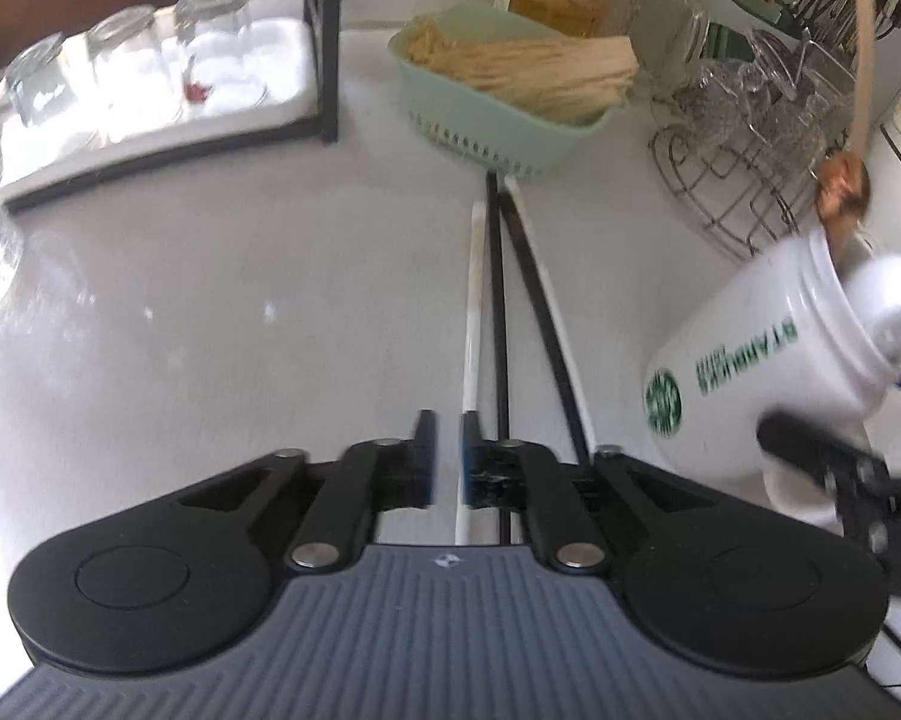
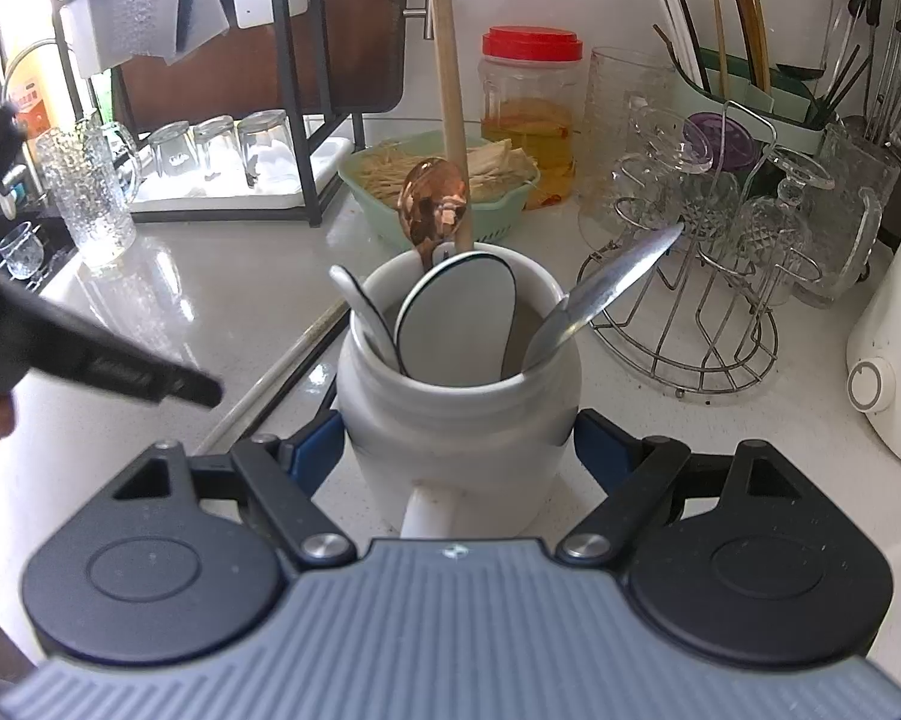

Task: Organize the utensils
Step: 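Lower the left tool onto the white chopstick and close on it, then lift the white chopstick with the left tool and carry it above the mug, then lower the white chopstick into the mug and open the left tool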

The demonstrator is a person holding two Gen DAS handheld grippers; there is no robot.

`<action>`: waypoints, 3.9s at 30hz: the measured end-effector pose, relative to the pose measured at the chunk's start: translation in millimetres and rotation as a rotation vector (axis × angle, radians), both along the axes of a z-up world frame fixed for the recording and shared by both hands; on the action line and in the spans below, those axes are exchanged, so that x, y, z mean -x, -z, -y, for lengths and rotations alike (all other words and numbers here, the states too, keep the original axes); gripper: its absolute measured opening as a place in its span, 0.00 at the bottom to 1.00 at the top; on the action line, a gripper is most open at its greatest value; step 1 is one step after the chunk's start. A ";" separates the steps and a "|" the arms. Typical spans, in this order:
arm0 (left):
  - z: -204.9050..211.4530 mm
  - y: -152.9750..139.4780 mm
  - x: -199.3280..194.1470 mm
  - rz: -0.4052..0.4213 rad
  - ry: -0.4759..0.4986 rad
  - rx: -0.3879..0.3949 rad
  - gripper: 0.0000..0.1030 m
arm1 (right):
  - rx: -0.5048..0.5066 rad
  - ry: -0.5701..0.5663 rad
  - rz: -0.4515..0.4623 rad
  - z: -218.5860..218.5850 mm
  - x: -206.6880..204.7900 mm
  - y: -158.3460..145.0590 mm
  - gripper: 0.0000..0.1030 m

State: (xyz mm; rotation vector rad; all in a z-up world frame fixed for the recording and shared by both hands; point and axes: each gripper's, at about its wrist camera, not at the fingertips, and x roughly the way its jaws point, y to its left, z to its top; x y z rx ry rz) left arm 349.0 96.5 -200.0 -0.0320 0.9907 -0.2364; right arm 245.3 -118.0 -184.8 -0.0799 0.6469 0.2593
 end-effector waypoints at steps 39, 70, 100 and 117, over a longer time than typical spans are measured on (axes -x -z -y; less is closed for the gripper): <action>49.3 10.2 -92.9 0.006 0.117 -0.143 0.07 | -0.015 0.038 -0.020 -1.5 -3.6 0.0 0.83; 35.6 -121.5 60.6 0.241 0.075 0.105 0.07 | -0.021 -0.005 0.015 0.5 -7.9 2.9 0.83; 52.1 -214.1 90.1 0.387 0.172 0.088 0.07 | -0.035 -0.013 0.027 2.1 -7.0 4.2 0.84; 82.5 -266.2 89.5 0.503 0.280 0.067 0.07 | -0.033 -0.014 0.029 1.3 -6.7 4.3 0.84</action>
